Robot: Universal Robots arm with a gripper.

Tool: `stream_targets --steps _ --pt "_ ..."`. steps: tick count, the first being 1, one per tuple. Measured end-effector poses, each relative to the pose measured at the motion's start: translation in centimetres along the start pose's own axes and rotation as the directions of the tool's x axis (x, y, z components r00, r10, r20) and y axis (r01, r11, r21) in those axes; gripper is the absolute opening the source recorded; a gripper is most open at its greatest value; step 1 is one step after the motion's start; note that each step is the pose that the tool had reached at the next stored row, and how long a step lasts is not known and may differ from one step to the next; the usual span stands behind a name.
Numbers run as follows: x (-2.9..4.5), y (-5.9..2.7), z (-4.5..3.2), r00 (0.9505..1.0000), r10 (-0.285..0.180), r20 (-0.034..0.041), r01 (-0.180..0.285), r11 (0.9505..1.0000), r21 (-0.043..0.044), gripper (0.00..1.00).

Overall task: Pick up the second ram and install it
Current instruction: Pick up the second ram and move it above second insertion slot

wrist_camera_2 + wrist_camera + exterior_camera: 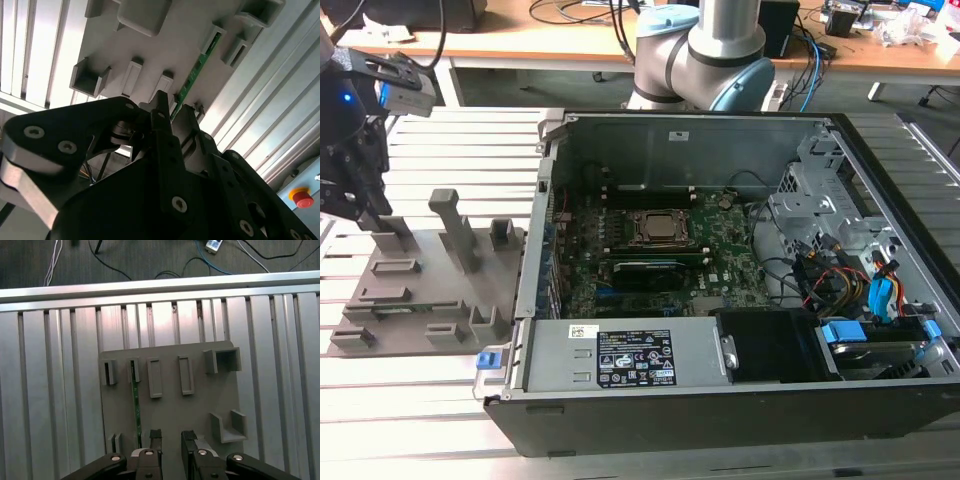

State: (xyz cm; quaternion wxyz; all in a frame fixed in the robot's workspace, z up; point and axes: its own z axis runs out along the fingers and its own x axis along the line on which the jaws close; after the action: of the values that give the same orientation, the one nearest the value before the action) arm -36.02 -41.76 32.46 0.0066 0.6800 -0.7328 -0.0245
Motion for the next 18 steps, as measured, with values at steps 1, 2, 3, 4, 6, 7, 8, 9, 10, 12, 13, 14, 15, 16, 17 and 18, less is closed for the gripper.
stream_targets --steps 1,2,3,4,6,7,8,9,10,12,13,14,15,16,17,18 --pt "0.00 -0.01 0.08 1.0000 0.000 0.0000 0.000 1.0000 0.0000 0.30" --pt "0.00 -0.01 0.15 1.0000 0.000 0.0000 0.000 1.0000 0.0000 0.30" --pt "0.01 -0.01 0.20 1.0000 0.000 0.0000 0.000 1.0000 0.0000 0.30" --pt "0.01 -0.02 0.28 1.0000 0.000 0.0000 0.000 1.0000 0.0000 0.30" --pt "0.01 -0.02 0.39 1.0000 0.000 0.0000 0.000 1.0000 0.0000 0.30" --pt "0.01 -0.02 0.48 1.0000 0.000 0.0000 0.000 1.0000 0.0000 0.30" --pt "0.01 -0.03 0.55 1.0000 0.000 0.0000 0.000 1.0000 0.0000 0.30" --pt "0.02 -0.03 0.62 1.0000 0.000 0.0000 0.000 1.0000 0.0000 0.30" --pt "0.02 -0.03 0.70 1.0000 0.000 0.0000 0.000 1.0000 0.0000 0.30" --pt "0.02 -0.04 0.90 1.0000 0.000 0.0000 0.000 1.0000 -0.0001 0.30" --pt "0.02 -0.05 0.98 1.0000 0.000 0.0000 0.000 1.0000 0.0000 0.30" --pt "0.02 -0.05 1.02 1.0000 0.000 0.0001 0.000 1.0000 0.0000 0.30" --pt "0.03 -0.05 1.09 1.0000 0.000 0.0000 0.000 1.0000 -0.0001 0.30" --pt "0.03 -0.05 1.19 1.0000 0.000 0.0000 0.000 1.0000 0.0000 0.30" --pt "0.03 -0.06 1.26 1.0000 0.000 0.0000 0.000 1.0000 0.0000 0.30" --pt "0.03 -0.06 1.32 1.0000 0.000 0.0000 0.000 1.0000 0.0000 0.30"
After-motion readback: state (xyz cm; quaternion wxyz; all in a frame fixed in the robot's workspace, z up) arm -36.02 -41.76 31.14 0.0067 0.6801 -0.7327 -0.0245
